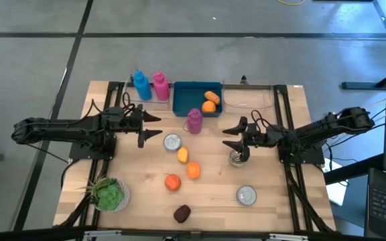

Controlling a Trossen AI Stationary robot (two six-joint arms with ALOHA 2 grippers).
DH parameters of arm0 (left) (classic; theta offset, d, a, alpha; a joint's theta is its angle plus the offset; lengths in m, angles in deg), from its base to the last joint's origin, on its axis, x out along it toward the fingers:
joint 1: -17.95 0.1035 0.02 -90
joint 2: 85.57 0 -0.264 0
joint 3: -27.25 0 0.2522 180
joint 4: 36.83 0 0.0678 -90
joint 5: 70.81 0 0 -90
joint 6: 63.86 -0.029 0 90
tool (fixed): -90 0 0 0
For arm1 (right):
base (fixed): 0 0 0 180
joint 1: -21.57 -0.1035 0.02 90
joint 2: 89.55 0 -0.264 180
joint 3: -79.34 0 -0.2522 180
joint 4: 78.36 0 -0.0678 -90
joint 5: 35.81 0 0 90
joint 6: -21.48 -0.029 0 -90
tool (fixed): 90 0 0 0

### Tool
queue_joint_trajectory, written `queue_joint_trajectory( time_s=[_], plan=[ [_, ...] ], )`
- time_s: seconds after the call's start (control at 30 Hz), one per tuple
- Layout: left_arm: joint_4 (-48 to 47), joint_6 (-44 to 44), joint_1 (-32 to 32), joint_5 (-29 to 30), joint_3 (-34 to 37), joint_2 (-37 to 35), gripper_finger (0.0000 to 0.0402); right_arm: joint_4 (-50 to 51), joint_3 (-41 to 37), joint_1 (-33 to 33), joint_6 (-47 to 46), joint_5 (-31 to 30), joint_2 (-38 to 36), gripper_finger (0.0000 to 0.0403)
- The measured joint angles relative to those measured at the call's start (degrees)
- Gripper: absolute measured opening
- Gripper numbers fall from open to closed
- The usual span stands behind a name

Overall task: Pick & Place Food Item
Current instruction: Put the blue pink can into the right transparent bin

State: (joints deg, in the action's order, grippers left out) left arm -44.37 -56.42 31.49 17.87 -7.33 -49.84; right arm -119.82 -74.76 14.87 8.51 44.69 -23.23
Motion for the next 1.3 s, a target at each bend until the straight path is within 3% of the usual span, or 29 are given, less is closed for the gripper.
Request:
queue_joint_trajectory(
  time_s=[0.3, 0.5, 0.63, 0.73, 0.87, 1.17, 1.3],
  plan=[
    [-0.01, 2.43, 0.00, 0.00, 0.00, 0.04, 0.0265, 0.33, 0.02, 0.00, 4.45, -0.17, 0.02, 0.0239],
    [-0.02, 2.90, 0.00, -0.11, 0.00, 0.04, 0.0265, 0.33, 0.02, 0.00, -0.72, 0.43, 0.02, 0.0239],
    [-0.85, 4.22, 0.02, -3.42, 0.00, 0.04, 0.0265, 0.32, 0.02, -0.07, -4.23, 2.68, 0.02, 0.0239],
    [-3.41, 4.37, 0.00, -7.09, 0.00, 0.07, 0.0265, 0.29, 0.24, -0.57, -5.76, 2.93, 0.66, 0.0239],
    [-8.48, 4.38, -0.06, -7.01, 0.00, 0.52, 0.0265, 0.73, 3.21, -1.86, -5.47, 2.91, 3.91, 0.0239],
    [-9.44, 3.00, -4.40, -5.03, 0.00, 4.90, 0.0265, 20.96, 17.53, -3.28, 0.43, 2.95, 12.07, 0.0239],
    [-9.44, 1.53, -7.33, -1.75, 0.00, 7.60, 0.0265, 23.87, 20.20, -3.28, 2.68, 2.91, 13.52, 0.0239]
  ],
)
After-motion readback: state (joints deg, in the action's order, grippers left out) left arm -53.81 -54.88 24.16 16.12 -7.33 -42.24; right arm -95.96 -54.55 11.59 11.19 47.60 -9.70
